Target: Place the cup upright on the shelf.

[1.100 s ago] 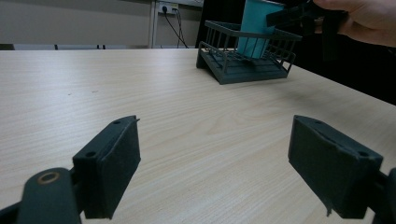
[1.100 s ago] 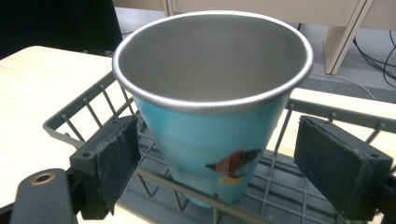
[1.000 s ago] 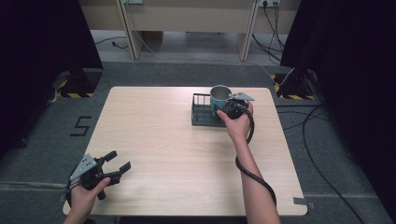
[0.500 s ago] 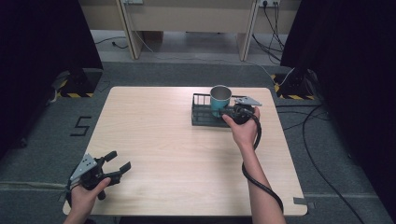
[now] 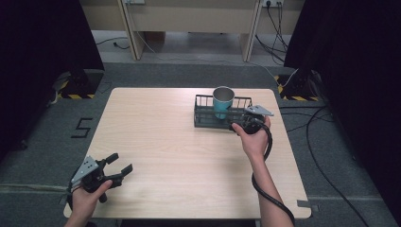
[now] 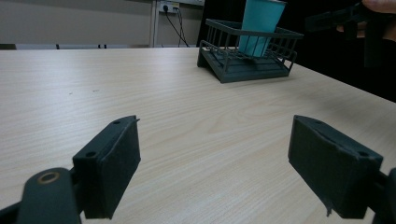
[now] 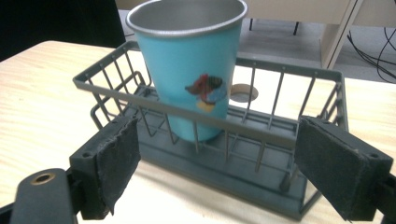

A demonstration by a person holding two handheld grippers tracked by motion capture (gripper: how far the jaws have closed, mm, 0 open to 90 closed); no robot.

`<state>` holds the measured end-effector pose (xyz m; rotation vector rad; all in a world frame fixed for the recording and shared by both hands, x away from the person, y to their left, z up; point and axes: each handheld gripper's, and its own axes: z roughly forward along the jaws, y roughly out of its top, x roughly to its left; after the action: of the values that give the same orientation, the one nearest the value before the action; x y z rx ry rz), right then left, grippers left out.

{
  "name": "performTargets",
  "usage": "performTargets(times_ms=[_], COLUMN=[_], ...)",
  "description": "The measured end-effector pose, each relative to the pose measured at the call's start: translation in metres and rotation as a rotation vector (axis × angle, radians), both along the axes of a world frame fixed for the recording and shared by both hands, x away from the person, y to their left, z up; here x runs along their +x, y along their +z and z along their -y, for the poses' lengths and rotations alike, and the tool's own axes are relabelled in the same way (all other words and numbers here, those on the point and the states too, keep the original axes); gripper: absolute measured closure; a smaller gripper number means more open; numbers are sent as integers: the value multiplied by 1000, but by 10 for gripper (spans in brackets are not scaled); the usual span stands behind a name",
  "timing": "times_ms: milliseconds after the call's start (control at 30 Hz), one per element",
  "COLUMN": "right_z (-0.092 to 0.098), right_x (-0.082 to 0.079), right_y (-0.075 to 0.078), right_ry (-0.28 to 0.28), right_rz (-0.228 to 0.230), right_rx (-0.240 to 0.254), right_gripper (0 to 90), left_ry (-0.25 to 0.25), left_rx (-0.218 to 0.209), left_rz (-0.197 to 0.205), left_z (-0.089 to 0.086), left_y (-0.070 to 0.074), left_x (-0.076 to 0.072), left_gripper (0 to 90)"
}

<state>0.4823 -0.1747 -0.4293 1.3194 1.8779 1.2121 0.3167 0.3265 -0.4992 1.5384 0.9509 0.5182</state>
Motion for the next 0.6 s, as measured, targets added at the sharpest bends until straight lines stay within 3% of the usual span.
performTargets(times_ms=[300, 600], right_z=[14, 28], right_x=[-21, -46], right_y=[-2, -13], right_ry=[2, -4], right_rz=[5, -1], right_rx=[-6, -3], right_gripper=[154, 155], left_ry=[2, 4], left_rx=[2, 5], left_rz=[-1, -1], left_z=[0, 0], left_y=[0, 0], left_x=[0, 0], left_gripper=[161, 161])
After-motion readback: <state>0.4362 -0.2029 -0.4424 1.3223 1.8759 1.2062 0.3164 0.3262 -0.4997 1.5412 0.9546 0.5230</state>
